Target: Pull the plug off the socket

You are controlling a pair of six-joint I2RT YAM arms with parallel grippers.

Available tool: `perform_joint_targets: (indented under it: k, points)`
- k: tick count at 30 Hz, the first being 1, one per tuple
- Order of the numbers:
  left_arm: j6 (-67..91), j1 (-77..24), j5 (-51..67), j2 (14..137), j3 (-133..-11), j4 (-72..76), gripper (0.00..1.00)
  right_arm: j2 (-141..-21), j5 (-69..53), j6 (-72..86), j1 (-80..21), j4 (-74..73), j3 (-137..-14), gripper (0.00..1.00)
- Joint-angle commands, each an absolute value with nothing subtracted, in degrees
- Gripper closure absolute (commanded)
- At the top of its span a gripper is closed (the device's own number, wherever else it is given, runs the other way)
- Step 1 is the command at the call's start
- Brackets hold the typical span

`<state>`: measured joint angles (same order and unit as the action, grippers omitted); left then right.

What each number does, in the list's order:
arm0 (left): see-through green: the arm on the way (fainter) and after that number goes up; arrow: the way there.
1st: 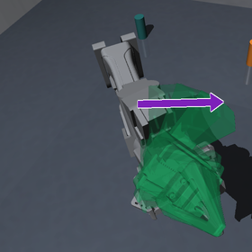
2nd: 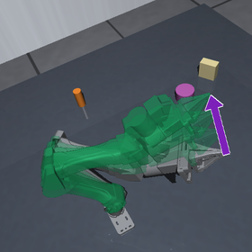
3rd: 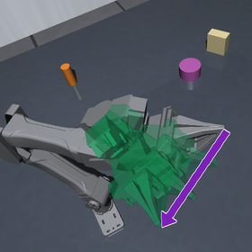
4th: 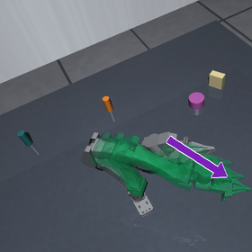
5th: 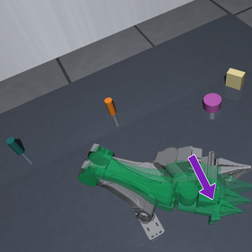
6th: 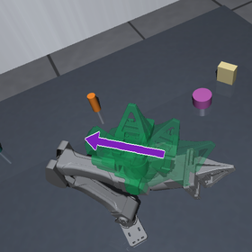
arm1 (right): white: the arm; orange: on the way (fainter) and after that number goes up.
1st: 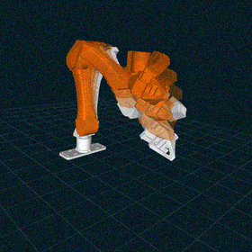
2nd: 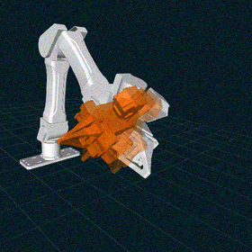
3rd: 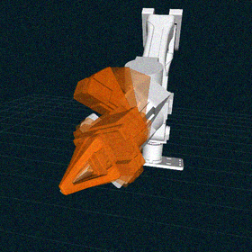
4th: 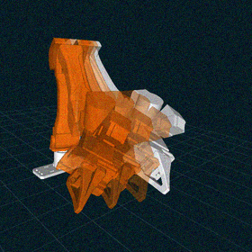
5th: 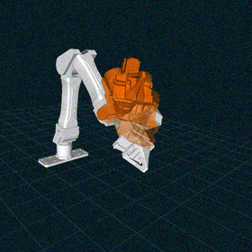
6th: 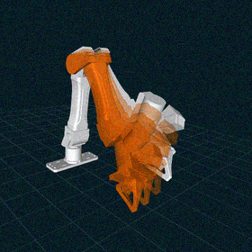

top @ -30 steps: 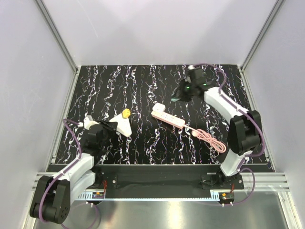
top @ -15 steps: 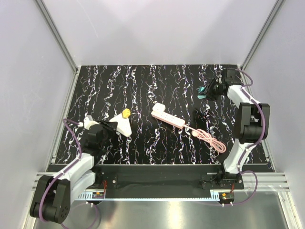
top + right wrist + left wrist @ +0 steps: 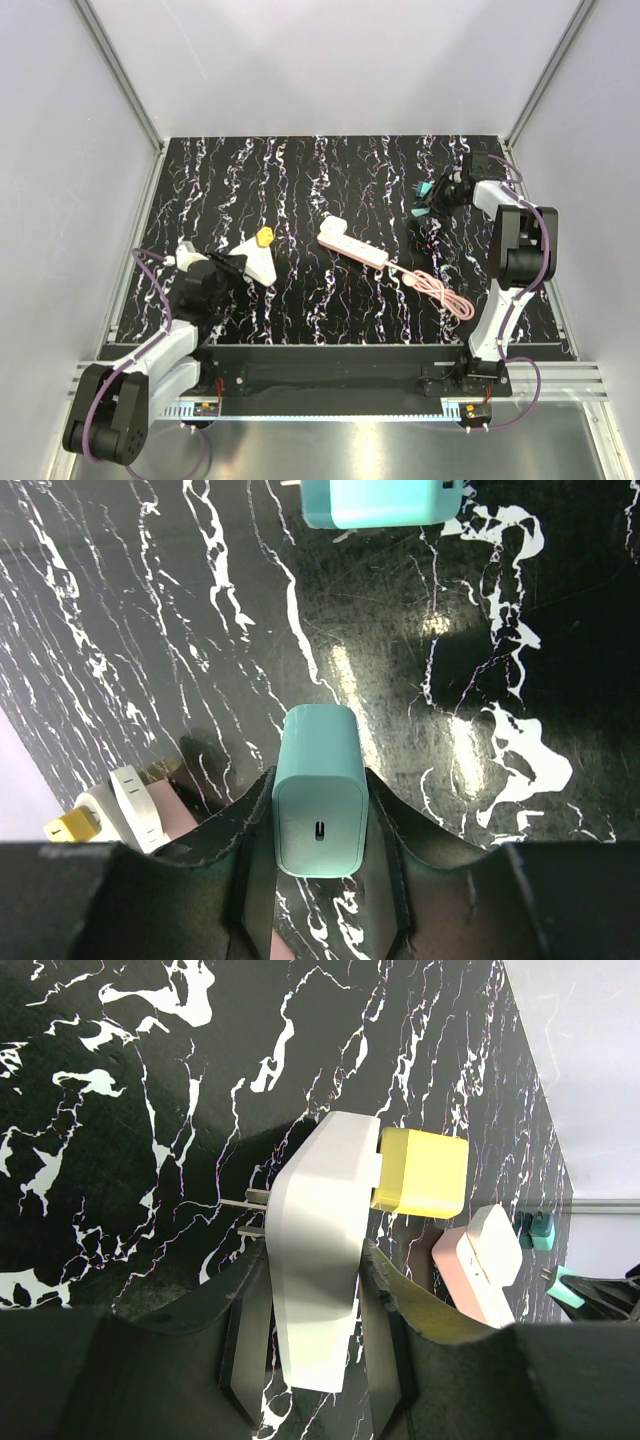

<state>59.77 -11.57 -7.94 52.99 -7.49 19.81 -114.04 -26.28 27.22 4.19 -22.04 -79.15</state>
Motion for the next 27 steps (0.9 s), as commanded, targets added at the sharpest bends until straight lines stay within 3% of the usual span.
perform_joint_targets:
  k: [1, 9, 27]
  points:
    - [56.25, -11.25, -9.67, 54.49, -6.42, 12.92, 1.00, -115.66, -27.95, 26.19, 4.39, -20.57, -80.86, 0.96]
    - [56.42, -11.25, -9.67, 54.32, -6.33, 12.57, 1.00, -117.25, -27.60, 26.10, 4.39, -20.48, -82.26, 0.93]
    - [56.95, -11.25, -9.67, 52.91, -5.89, 11.60, 1.00, -119.80, -24.79, 24.70, 4.48, -22.32, -84.37, 0.73]
